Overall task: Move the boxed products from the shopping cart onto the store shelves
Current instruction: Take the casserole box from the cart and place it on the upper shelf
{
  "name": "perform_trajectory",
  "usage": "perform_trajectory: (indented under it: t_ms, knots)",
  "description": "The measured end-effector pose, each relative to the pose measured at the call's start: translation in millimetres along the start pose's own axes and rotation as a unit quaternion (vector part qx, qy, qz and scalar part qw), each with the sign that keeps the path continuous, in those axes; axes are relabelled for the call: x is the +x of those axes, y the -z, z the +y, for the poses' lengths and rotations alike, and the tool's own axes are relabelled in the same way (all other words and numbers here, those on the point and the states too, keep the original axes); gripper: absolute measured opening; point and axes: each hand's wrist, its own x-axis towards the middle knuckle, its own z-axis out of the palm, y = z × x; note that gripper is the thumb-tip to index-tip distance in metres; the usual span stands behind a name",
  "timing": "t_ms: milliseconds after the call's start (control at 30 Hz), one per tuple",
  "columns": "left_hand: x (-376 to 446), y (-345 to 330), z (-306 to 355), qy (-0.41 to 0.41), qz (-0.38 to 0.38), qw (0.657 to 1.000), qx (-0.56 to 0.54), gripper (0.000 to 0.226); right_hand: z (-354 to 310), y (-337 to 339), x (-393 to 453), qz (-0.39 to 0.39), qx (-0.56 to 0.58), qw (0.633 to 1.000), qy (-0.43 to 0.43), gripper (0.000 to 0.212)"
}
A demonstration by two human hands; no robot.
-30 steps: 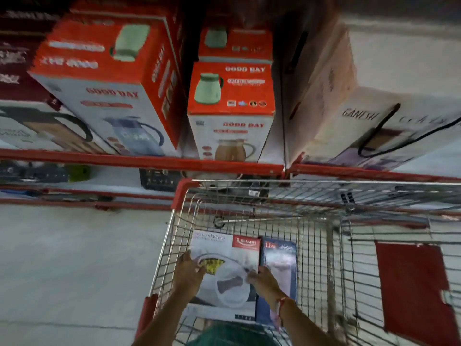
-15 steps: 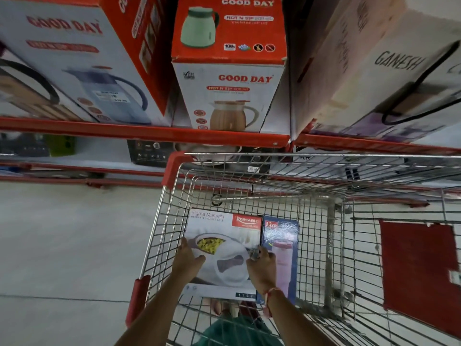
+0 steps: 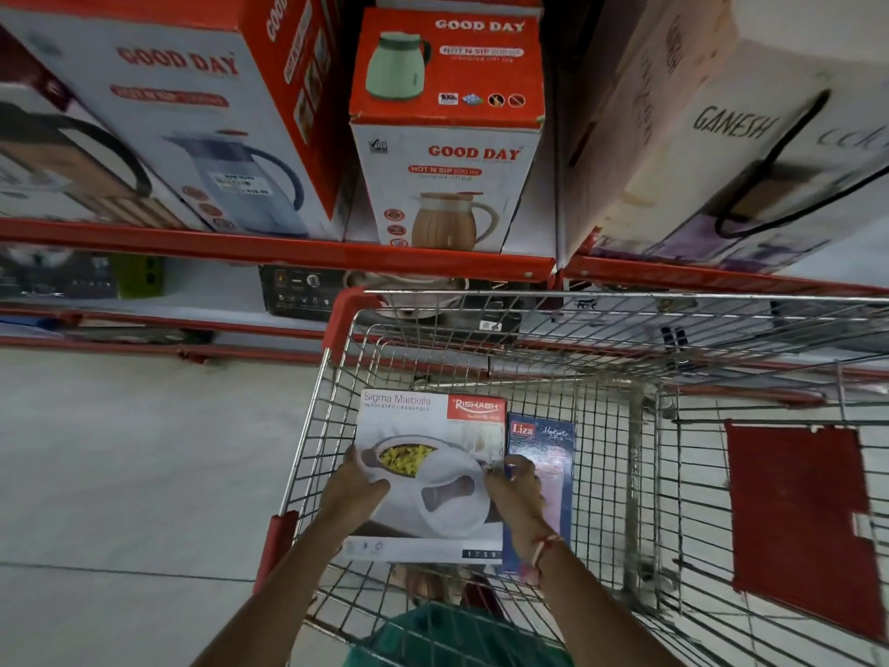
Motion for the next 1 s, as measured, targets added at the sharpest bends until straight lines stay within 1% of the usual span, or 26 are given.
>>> perform_trajectory:
  t_ms: [67, 167, 233, 267, 300, 367, 433, 500, 567, 667, 733, 833, 1000]
  knots:
    - [-18, 9, 8, -0.022, 0.012, 1.0, -0.006, 0.055, -4, 9, -20, -0.045, 0.066, 0.997, 0.018, 0.042]
    - [-54, 24, 23, -0.06, 0.043, 0.997, -0.022, 0.055, -11, 33, -52, -0.035, 0.092, 0.993, 0.064, 0.045]
    - [-82, 34, 31, -0.087, 0.073, 0.993, -0.027, 0.056, -20, 57, -76, -0.03, 0.1, 0.988, 0.11, 0.05]
    - [-97, 39, 35, -0.101, 0.085, 0.991, -0.033, 0.056, -25, 70, -89, -0.026, 0.086, 0.986, 0.139, 0.055]
    - [-112, 43, 39, -0.111, 0.095, 0.988, -0.052, 0.057, -30, 84, -103, -0.019, 0.052, 0.983, 0.173, 0.056]
    - [-143, 53, 46, -0.125, 0.111, 0.981, -0.101, 0.057, -36, 111, -132, -0.019, -0.011, 0.97, 0.242, 0.052]
    - [-173, 65, 54, -0.151, 0.132, 0.973, -0.11, 0.057, -41, 135, -163, -0.027, -0.024, 0.96, 0.278, 0.052]
    - [-198, 74, 57, -0.185, 0.151, 0.967, -0.089, 0.057, -44, 154, -191, -0.021, -0.032, 0.952, 0.303, 0.06]
    - [-221, 84, 59, -0.221, 0.169, 0.958, -0.077, 0.055, -45, 170, -214, -0.009, -0.034, 0.945, 0.325, 0.062]
    - [-240, 97, 55, -0.259, 0.161, 0.948, -0.087, 0.052, -48, 185, -240, -0.005, -0.024, 0.939, 0.344, 0.066]
    - [-244, 103, 52, -0.267, 0.147, 0.946, -0.113, 0.053, -49, 190, -251, -0.018, -0.013, 0.935, 0.355, 0.065]
    - [-246, 108, 48, -0.269, 0.145, 0.94, -0.154, 0.058, -49, 193, -263, -0.021, -0.006, 0.925, 0.378, 0.064]
    - [-244, 111, 57, -0.299, 0.161, 0.92, -0.196, 0.058, -63, 195, -267, 0.02, -0.041, 0.911, 0.409, 0.066]
